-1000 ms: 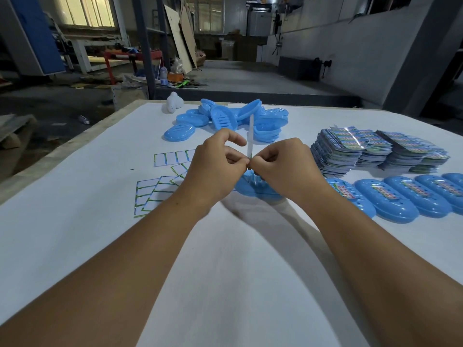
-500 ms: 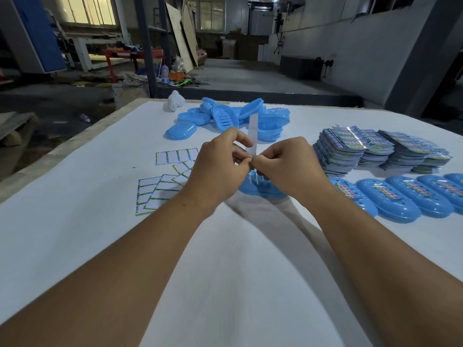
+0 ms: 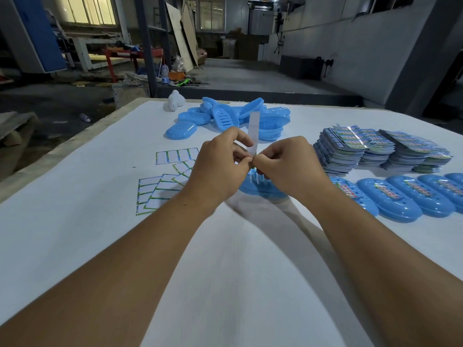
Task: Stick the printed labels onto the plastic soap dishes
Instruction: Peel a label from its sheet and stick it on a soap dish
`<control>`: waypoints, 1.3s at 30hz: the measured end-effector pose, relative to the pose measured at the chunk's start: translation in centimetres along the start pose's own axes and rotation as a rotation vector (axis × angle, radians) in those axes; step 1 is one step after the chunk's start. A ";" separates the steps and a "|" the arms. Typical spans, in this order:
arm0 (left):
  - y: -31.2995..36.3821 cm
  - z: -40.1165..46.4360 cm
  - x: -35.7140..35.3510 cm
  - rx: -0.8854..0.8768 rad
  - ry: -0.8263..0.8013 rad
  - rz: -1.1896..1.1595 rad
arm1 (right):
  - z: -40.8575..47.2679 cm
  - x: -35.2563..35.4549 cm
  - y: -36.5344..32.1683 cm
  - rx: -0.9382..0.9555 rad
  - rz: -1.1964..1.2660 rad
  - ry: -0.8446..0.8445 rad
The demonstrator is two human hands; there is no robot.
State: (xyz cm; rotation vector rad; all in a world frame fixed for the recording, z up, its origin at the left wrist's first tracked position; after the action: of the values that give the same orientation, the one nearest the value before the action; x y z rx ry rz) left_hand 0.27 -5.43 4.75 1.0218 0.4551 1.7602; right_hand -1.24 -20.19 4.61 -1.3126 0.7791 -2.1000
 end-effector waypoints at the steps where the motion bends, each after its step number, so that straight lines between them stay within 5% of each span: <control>1: 0.0 0.0 0.0 0.003 0.002 -0.003 | 0.0 0.0 0.0 0.003 -0.004 0.004; 20: 0.8 -0.1 -0.1 -0.046 -0.009 0.083 | 0.1 0.1 0.1 -0.004 -0.023 0.054; 39: -0.8 0.3 0.4 0.076 0.051 -0.086 | 0.1 0.2 0.2 -0.041 0.123 0.032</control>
State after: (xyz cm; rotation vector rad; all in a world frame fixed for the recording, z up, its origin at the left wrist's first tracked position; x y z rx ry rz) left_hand 0.92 -4.82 4.52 0.9974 0.5933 1.7059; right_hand -1.22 -20.52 4.65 -1.2223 0.8977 -2.0219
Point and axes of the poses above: each hand's wrist, its own z-axis towards the middle knuckle, its own x-axis out of the back of the hand, y = z × x, the point moved 9 cm from there along z, towards the middle knuckle, and after that the axes turned 1 degree about y, right-handed, at the moved point
